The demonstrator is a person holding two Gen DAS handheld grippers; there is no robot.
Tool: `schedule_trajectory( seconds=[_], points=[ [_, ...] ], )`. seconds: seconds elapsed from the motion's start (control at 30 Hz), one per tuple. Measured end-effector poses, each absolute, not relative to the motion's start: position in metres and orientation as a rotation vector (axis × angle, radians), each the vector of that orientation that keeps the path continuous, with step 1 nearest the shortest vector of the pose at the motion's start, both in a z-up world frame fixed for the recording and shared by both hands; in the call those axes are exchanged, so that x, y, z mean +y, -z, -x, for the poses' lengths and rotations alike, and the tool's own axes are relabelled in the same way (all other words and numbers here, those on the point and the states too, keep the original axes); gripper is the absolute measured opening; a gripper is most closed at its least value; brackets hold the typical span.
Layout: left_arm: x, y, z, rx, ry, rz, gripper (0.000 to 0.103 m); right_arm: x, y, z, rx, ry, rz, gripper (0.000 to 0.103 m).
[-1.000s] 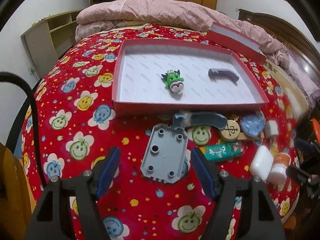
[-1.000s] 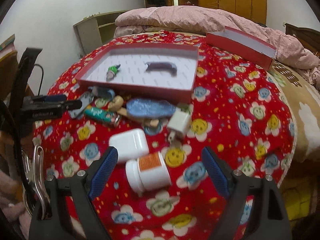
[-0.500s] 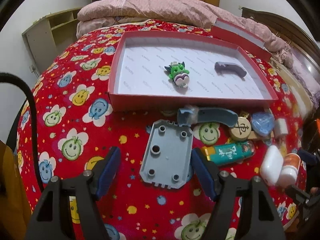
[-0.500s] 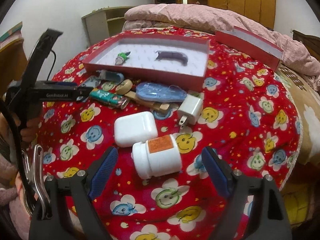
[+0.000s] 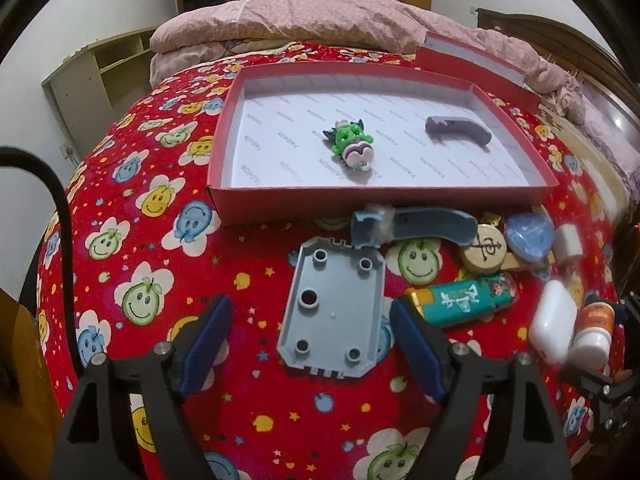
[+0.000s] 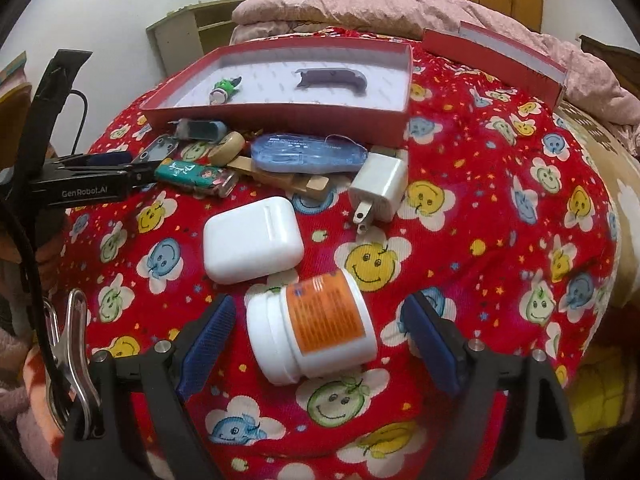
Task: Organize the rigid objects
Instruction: 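Grasp the white pill bottle with the right gripper while the left grasps the grey plate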
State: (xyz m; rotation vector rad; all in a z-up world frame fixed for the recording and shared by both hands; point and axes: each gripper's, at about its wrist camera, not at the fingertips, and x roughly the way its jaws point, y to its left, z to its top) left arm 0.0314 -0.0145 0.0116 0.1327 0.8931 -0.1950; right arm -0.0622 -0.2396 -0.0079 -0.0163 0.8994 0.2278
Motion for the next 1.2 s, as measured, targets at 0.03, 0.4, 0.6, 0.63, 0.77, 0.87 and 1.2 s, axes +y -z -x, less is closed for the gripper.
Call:
schedule_trajectory(
  seconds=[0.03, 0.4, 0.6, 0.63, 0.77, 0.87, 1.2],
  points=[
    [-0.015, -0.011, -0.031, 0.893, 0.195, -0.133, 0.086, -0.240, 0.008, 0.063, 0.894, -0.228, 0.015, 0.089],
    [-0.014, -0.011, -0.028, 0.871, 0.201, -0.135, 0.084, -0.235, 0.010, 0.070, 0.877, -0.205, 0.051, 0.088],
    [-0.017, -0.016, -0.021, 0.852, 0.205, -0.135, 0.049, -0.240, 0.009, 0.073, 0.859, -0.171, 0.038, 0.069],
    [-0.017, -0.016, -0.021, 0.851, 0.207, -0.133, 0.048, -0.242, 0.008, 0.074, 0.855, -0.168, 0.031, 0.063],
    [-0.014, -0.017, -0.020, 0.857, 0.212, -0.109, 0.047, -0.245, 0.007, 0.075, 0.842, -0.178, 0.009, 0.050],
    [-0.011, -0.020, -0.019, 0.859, 0.220, -0.092, 0.047, -0.244, 0.006, 0.075, 0.839, -0.176, 0.012, 0.048],
    [-0.002, -0.038, -0.007, 0.824, 0.227, -0.060, 0.047, -0.235, -0.003, 0.082, 0.795, -0.180, 0.050, 0.047]
  ],
)
